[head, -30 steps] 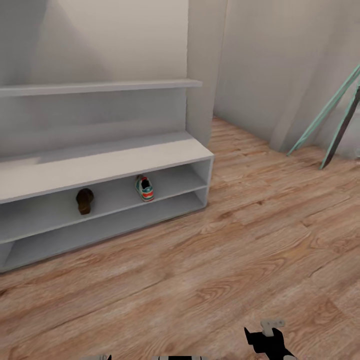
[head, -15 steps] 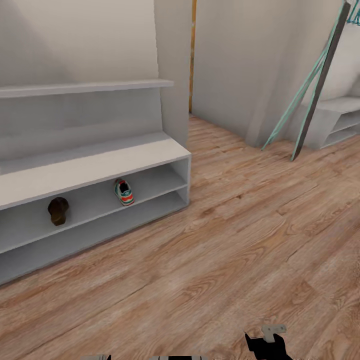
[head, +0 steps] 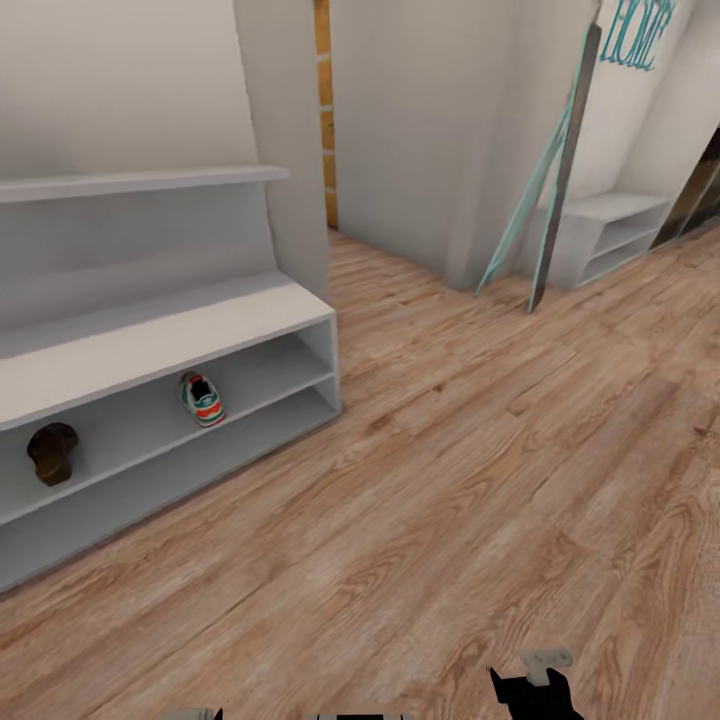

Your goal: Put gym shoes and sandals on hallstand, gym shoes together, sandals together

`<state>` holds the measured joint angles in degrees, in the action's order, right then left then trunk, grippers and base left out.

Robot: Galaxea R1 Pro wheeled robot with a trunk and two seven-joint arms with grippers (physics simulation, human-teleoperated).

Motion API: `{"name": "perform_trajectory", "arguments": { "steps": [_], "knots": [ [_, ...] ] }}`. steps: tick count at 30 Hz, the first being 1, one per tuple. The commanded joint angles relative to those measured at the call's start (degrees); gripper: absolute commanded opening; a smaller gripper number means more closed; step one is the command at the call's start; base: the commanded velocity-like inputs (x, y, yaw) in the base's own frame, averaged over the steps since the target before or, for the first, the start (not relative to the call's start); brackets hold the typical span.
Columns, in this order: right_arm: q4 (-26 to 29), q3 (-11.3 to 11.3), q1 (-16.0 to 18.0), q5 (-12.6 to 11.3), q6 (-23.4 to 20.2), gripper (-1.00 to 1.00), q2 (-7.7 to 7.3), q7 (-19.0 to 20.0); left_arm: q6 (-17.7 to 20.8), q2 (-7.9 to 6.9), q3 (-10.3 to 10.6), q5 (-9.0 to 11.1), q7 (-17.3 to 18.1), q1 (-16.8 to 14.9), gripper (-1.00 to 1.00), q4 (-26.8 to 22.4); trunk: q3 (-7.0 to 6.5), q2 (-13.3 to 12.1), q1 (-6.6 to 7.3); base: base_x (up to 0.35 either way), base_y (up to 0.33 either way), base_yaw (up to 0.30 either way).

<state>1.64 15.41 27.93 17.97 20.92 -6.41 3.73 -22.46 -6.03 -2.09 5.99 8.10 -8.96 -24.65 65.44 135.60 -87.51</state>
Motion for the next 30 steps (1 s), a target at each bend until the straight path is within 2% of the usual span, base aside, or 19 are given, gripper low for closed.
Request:
{"name": "perform_trajectory", "arguments": {
  "steps": [1,4,18,30],
  "knots": [
    [-0.1,0.5,0.0,0.2,0.2,1.00,-0.01,0.3,0.0,0.00,-0.2,0.6,0.6,0.0,1.00,0.0,-0.01,0.0,0.01,0.000,0.000,-0.276],
    [-0.1,0.5,0.0,0.2,0.2,1.00,-0.01,0.3,0.0,-0.02,-0.2,0.6,0.6,0.0,1.00,0.0,-0.17,0.0,0.01,0.000,0.000,-0.274],
    [-0.1,0.5,0.0,0.2,0.2,1.00,-0.01,0.3,0.0,0.14,-0.2,0.6,0.6,0.0,1.00,0.1,-3.47,-5.6,3.08,0.000,0.000,-0.263],
    [-0.1,0.5,0.0,0.2,0.3,1.00,-0.01,0.3,0.0,0.21,-0.2,0.6,0.6,0.0,1.00,0.0,-4.25,-5.6,3.08,0.000,0.000,-0.245]
  ]
}}
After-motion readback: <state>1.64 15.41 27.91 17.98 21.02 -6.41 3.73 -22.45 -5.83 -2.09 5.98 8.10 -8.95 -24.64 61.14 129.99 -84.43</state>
